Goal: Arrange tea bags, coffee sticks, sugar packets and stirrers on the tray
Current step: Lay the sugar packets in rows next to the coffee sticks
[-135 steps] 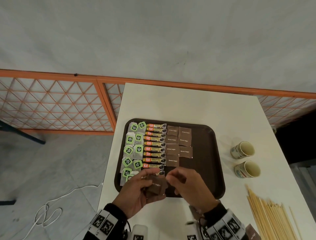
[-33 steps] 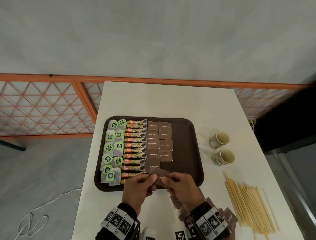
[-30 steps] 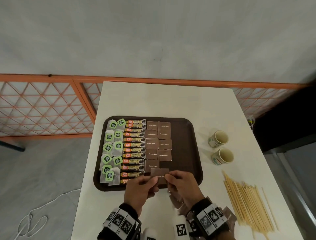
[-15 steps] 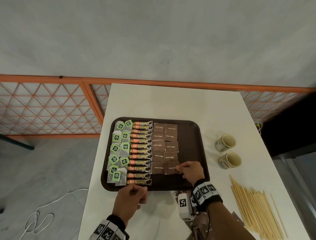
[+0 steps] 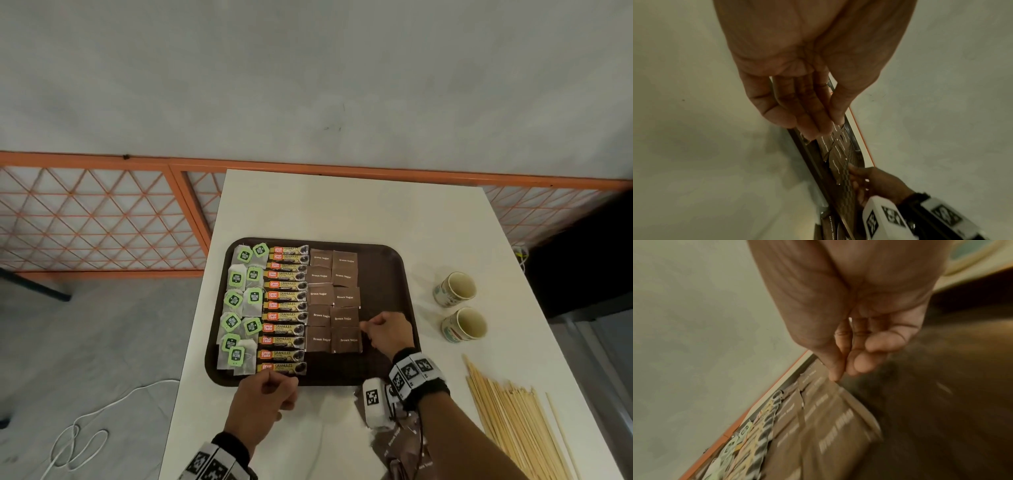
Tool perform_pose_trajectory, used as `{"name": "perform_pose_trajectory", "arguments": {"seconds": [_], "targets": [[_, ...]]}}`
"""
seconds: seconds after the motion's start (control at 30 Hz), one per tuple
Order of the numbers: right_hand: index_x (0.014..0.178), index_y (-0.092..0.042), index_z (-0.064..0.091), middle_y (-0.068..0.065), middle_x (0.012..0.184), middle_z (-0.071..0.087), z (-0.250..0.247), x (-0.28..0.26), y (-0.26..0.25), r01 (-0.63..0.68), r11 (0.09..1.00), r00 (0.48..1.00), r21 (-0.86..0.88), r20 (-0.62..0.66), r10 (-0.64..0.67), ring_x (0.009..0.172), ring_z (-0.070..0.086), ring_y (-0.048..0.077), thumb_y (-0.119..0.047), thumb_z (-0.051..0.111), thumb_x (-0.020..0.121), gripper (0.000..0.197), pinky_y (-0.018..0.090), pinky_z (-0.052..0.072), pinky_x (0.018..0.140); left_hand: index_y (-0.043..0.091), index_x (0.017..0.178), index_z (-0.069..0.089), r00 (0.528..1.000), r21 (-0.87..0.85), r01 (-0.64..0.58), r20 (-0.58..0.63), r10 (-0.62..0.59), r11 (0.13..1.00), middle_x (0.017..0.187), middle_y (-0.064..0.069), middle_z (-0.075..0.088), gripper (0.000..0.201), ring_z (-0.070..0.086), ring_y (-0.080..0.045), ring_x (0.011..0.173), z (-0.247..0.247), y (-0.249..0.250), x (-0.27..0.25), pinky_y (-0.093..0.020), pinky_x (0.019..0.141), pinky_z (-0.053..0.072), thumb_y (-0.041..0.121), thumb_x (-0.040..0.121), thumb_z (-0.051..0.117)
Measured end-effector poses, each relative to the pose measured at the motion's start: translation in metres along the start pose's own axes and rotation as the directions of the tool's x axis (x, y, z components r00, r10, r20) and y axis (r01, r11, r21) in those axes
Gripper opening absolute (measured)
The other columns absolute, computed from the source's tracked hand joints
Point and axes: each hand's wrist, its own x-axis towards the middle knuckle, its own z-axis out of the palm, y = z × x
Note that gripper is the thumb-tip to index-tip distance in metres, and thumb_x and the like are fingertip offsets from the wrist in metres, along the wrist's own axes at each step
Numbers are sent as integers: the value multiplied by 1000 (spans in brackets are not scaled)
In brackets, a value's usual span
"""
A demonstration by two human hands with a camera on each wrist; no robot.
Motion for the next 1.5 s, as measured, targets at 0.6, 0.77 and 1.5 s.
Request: {"name": "perform_pose_trajectory", "arguments": {"seconds": [0.6, 0.77, 1.5], "targets": [[100, -4, 64, 13, 103, 69, 11, 79, -90, 42, 963, 999, -266, 25, -36, 93, 66, 33, -48, 80, 75, 53, 33, 50, 69, 9, 87, 68, 1000, 60, 17, -14, -16, 998, 78, -2, 76, 15, 71, -18, 77, -42, -7, -5, -24, 63, 51, 24, 89, 69], [104, -3, 67, 12, 99, 69, -28, 37, -84, 204, 954, 979, -218, 41, -200, 99, 65, 30, -39, 64, 92, 39, 34, 48, 79, 8, 86, 68, 998, 79, -45, 41, 42, 996, 78, -3, 76, 16, 71, -17, 75, -25, -4, -3, -23, 63, 50, 24, 89, 68], [151, -34, 12, 2, 155, 18, -58, -195, 224, 500, 635, 864, -588, 386, -322, 138, 30, 30, -53, 75, 71, 104, 44, 35, 110, 16, 142, 36, 639, 633, -769, 766, -72, -95, 146, -8, 39, 66, 35, -31, 134, 174, -74, -69, -45, 101, 36, 43, 86, 57]]}}
